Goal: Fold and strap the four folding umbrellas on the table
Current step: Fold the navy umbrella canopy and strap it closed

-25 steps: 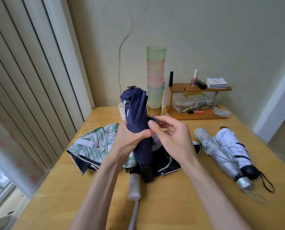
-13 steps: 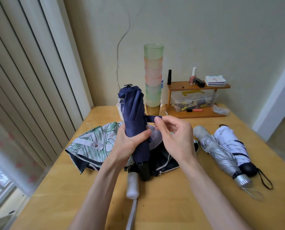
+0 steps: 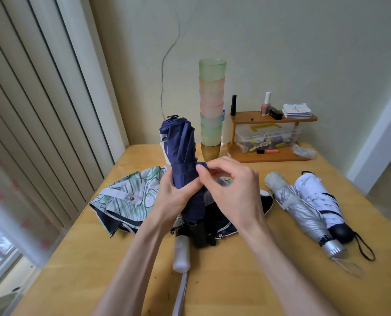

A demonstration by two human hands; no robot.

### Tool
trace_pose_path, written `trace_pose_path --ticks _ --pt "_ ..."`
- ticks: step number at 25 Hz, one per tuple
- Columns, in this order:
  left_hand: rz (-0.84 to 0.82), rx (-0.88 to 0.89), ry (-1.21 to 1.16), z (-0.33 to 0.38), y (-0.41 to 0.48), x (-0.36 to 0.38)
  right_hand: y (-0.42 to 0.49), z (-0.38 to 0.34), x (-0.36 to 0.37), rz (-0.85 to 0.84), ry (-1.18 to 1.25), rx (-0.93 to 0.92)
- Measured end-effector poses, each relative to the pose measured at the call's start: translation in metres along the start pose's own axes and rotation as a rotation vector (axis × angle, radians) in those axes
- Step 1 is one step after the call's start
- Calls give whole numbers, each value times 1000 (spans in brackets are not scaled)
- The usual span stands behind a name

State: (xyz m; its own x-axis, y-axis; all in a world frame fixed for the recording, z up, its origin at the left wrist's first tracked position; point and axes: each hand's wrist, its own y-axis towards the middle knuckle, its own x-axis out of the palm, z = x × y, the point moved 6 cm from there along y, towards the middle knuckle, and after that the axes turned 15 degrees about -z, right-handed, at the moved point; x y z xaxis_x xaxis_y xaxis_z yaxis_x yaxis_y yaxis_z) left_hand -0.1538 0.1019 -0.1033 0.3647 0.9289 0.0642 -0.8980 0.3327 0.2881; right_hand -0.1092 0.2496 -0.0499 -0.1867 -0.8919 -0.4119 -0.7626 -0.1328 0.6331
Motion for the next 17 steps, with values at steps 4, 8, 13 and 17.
trace_pose_path --ticks 4,8,13,17 --pt "-7 14 48 6 -1 5 -4 -7 7 62 -65 41" --pt "-34 47 83 16 -3 16 -4 -7 8 124 -78 92" --pt "-24 65 67 15 -2 13 -5 -14 11 154 -205 77" --pt "-28 65 74 15 -2 15 -3 -13 11 185 -224 69"
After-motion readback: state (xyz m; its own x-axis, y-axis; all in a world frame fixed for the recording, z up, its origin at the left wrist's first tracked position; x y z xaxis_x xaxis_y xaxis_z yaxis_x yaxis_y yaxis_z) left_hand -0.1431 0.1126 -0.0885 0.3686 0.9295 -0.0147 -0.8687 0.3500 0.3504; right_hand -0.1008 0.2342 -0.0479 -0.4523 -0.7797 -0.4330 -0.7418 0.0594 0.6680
